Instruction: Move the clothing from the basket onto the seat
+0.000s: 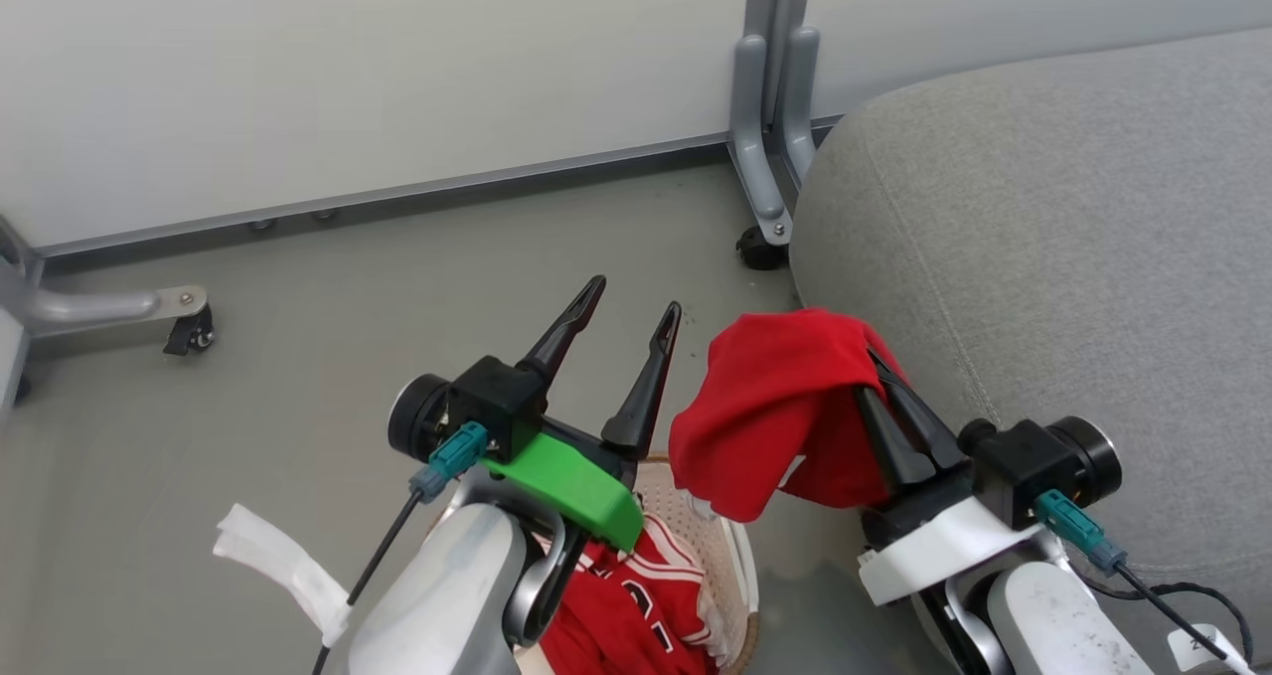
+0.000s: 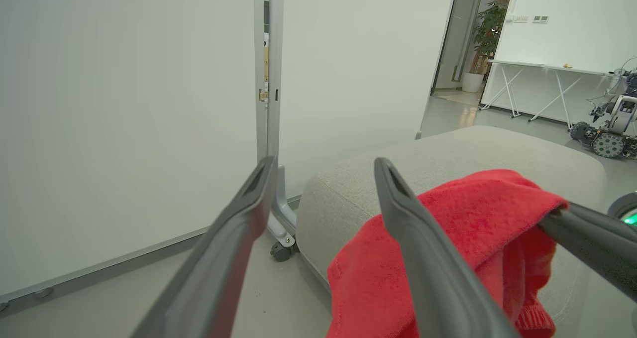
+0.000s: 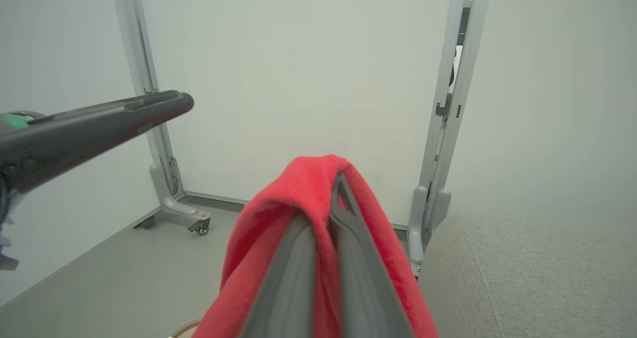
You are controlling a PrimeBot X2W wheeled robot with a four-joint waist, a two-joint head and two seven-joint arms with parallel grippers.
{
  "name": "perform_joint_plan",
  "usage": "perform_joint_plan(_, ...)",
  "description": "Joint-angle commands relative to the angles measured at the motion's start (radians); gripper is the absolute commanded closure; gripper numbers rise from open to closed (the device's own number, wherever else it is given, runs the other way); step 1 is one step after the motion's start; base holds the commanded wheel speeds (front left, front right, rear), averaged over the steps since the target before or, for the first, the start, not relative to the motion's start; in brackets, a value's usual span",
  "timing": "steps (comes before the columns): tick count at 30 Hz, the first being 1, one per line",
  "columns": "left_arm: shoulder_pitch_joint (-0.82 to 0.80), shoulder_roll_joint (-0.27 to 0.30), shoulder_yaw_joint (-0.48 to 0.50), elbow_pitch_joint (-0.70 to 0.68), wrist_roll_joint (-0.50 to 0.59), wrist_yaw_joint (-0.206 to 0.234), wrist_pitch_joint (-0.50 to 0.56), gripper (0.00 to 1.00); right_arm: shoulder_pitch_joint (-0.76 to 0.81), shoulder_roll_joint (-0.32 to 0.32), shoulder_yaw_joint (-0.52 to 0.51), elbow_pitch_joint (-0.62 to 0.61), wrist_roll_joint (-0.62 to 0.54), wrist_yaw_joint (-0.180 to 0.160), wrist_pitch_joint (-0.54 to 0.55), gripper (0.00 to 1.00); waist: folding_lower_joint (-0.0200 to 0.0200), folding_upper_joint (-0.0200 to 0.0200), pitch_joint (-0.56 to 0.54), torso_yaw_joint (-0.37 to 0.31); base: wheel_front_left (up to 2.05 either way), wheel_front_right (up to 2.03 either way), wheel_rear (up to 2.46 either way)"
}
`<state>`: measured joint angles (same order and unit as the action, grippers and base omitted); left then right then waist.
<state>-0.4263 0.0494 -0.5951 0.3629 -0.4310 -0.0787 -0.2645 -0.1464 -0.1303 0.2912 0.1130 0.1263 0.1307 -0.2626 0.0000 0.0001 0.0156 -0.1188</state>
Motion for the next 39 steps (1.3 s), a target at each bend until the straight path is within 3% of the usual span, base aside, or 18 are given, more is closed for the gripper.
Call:
perform_joint_plan(1,0.021,0.004,0.006,0.006,0.012,0.003,0.0,0.0,0.013,0.004,-0.007,-0.009,0.003,0.0,-0.003,1.0,0.0,-0.0001,0.005,-0.033,0.0,0.0,0.0)
perform_joint_plan(13,0.152,0.014,0.111,-0.052,0.057,-0.004,0.0,0.0,0.059,0.008,-0.077,-0.1,0.009,0.0,-0.003,1.0,0.0,-0.0001,0.033,-0.217,0.0,0.0,0.0)
perform_joint_plan(25,0.338,0.013,0.185,-0.188,0.22,-0.01,0.001,0.0,0.143,0.033,-0.182,-0.156,0.007,0.0,-0.003,1.0,0.0,-0.0001,0.064,-0.39,0.0,0.0,0.0)
perform_joint_plan(33,0.325,0.013,0.188,-0.181,0.267,-0.036,0.0,0.0,0.152,0.054,-0.222,-0.173,0.025,0.0,-0.003,1.0,0.0,-0.0001,0.124,-0.431,0.0,0.0,0.0)
perform_joint_plan(39,0.287,0.021,0.173,-0.178,0.291,-0.045,0.001,0.0,0.049,0.058,-0.258,-0.175,0.048,0.0,-0.003,1.0,0.0,-0.0001,0.196,-0.439,0.0,0.0,0.0)
